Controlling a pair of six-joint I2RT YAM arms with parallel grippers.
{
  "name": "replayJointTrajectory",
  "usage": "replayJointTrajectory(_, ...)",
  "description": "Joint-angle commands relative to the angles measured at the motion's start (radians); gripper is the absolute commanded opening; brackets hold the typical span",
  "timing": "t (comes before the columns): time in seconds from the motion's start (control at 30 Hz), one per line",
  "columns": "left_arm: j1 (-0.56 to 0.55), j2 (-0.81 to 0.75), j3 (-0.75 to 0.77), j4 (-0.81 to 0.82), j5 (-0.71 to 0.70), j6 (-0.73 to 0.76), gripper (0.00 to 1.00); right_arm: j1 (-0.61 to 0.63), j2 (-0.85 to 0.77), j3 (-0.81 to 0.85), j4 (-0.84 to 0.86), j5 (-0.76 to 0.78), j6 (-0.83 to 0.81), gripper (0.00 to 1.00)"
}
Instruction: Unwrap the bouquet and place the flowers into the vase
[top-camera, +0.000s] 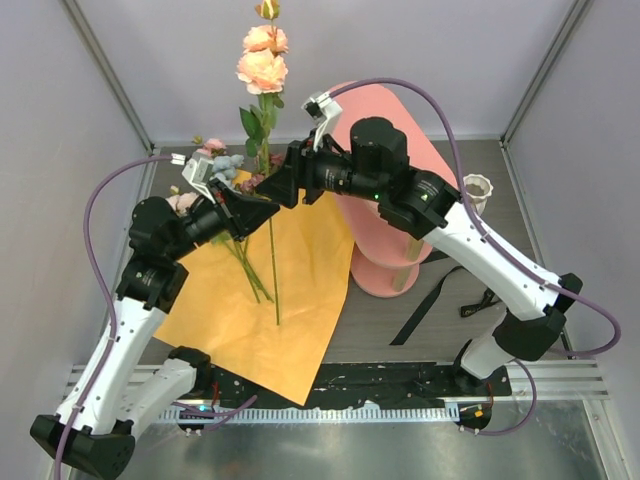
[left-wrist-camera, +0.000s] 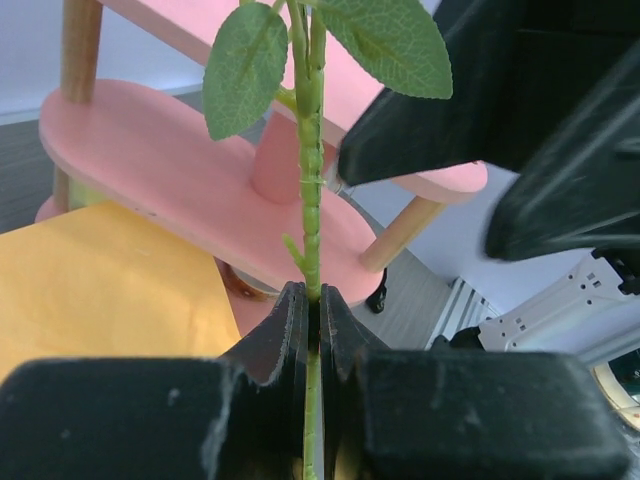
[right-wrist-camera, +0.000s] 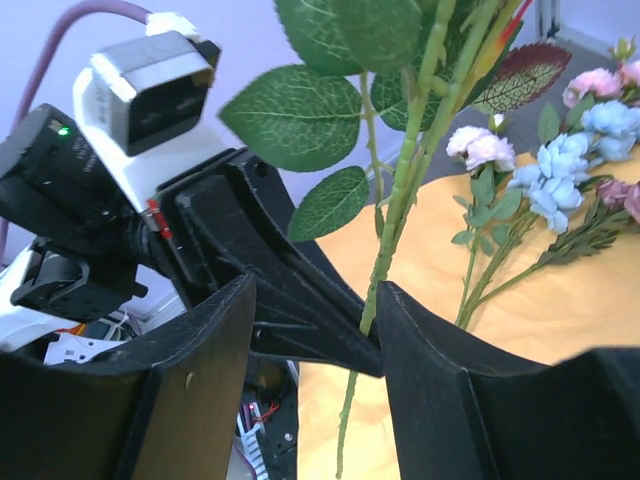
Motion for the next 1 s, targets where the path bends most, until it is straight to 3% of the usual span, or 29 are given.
replayJointTrajectory(0.0,-0.027,0.002,0.034,0.068,0.020,-0.009,0.00,-0.003,0.020,0.023,0.026,-0.040,0.023,0.54)
replayJointTrajectory(0.27,-0.055,0.008,0.044,0.070,0.030,-0.008,0.00,-0.003,0.011,0.004,0.011,0.023,-0.015,0.51)
replayJointTrajectory(0.4,-0.062,0.003,0.047,0.068,0.033,-0.011,0.00,-0.004,0.017,0.015,0.000,0.029,-0.023,0.42)
replayJointTrajectory(0.43,-0.064,0.000,0.048,0.068,0.032,-0.011,0.00,-0.004,0.020,0.017,-0.003,0.034,-0.027,0.38)
replayJointTrajectory(0.57,-0.064,0.005,0.064,0.053,0.027,-0.015,0.00,-0.004,0.018,0.050,-0.017,0.046,-0.062,0.01)
replayJointTrajectory(0.63,-0.064,0.005,0.083,0.041,0.007,-0.023,0.13,-0.004,0.006,0.070,-0.020,0.052,-0.092,0.01)
replayJointTrajectory(0.67,-0.064,-0.004,0.086,0.018,0.000,-0.026,0.35,-0.004,-0.002,0.101,-0.022,0.061,-0.111,0.01)
replayJointTrajectory(0.73,-0.064,-0.021,0.089,0.010,-0.017,-0.028,0.55,-0.006,-0.044,0.121,0.019,0.090,-0.165,0.01)
replayJointTrajectory(0.8,-0.064,-0.069,0.087,-0.001,-0.034,-0.011,0.62,-0.012,-0.098,0.080,0.168,0.118,-0.203,0.01)
replayJointTrajectory(0.83,-0.064,-0.089,0.086,-0.010,-0.072,-0.003,0.89,-0.013,-0.154,0.022,0.229,0.139,-0.220,0.01)
replayJointTrajectory(0.87,-0.064,-0.133,0.087,-0.018,-0.097,0.006,0.99,-0.015,-0.185,-0.006,0.288,0.158,-0.242,0.01)
replayJointTrajectory(0.97,-0.064,-0.208,0.110,-0.088,-0.201,0.055,1.00,-0.016,-0.282,-0.109,0.504,0.236,-0.320,0.01)
